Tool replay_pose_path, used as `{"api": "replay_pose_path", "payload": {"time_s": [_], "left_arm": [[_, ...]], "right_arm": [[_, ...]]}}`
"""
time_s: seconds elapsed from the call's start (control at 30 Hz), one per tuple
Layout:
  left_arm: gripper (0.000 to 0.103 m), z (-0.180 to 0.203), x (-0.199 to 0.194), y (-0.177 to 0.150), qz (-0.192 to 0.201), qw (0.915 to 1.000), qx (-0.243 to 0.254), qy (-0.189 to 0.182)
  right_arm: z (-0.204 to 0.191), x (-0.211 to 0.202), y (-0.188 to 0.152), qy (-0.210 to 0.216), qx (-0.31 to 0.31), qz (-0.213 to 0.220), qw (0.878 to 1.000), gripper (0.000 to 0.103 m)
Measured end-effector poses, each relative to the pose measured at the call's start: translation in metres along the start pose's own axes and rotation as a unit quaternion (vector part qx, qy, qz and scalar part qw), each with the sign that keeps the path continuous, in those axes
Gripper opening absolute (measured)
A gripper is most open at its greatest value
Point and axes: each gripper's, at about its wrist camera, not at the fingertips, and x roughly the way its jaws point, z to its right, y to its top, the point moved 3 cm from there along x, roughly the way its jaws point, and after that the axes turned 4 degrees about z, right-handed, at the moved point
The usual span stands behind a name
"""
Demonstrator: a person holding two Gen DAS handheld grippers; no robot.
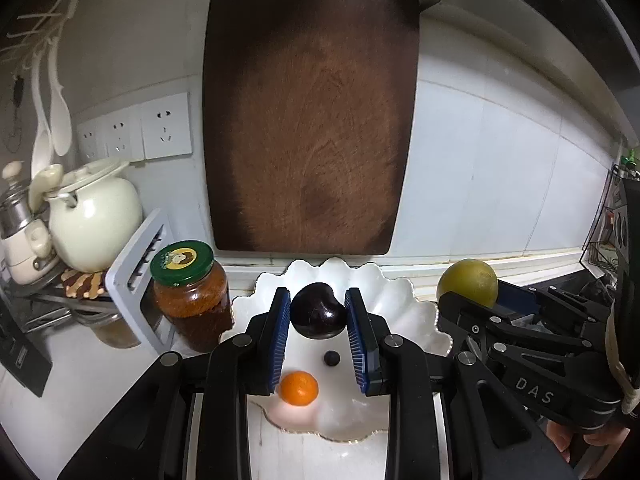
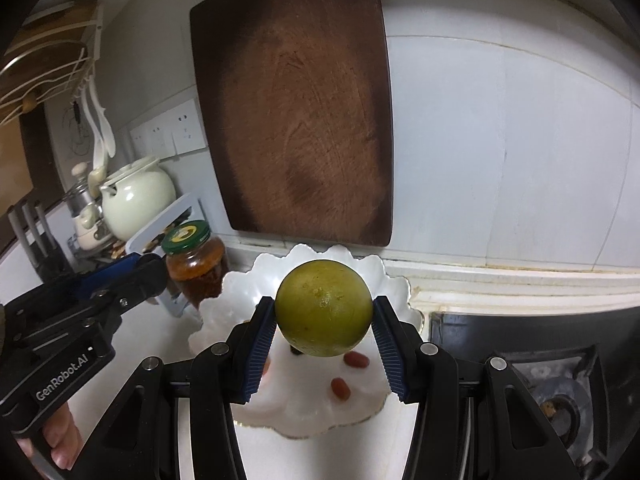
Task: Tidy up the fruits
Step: 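Lift and carry the plum in the left gripper while the right carries the green fruit over the bowl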
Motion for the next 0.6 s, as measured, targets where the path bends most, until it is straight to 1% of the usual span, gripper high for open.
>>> {"api": "replay_pose_path", "payload": {"time_s": [0.17,0.4,0.6], "left_arm": [[0.028,-0.005,0.025,0.004,-0.023,0.9997,-0.003,-0.003],[0.028,-0.012,0.060,0.006,-0.053,0.9986,0.006,0.001],[0.028,-0.018,0.096,0.001,-0.092,0.9957,0.006,-0.001]], "right_arm": [[0.002,0.020,0.006,-0.009,-0.001,-0.013,1.000,0.050],[0.009,0.051,0.008,-0.011,0.008,-0.045,0.999,0.050],[0.016,0.081,0.006,-0.017,0.007,-0.077,0.997,0.050]]}}
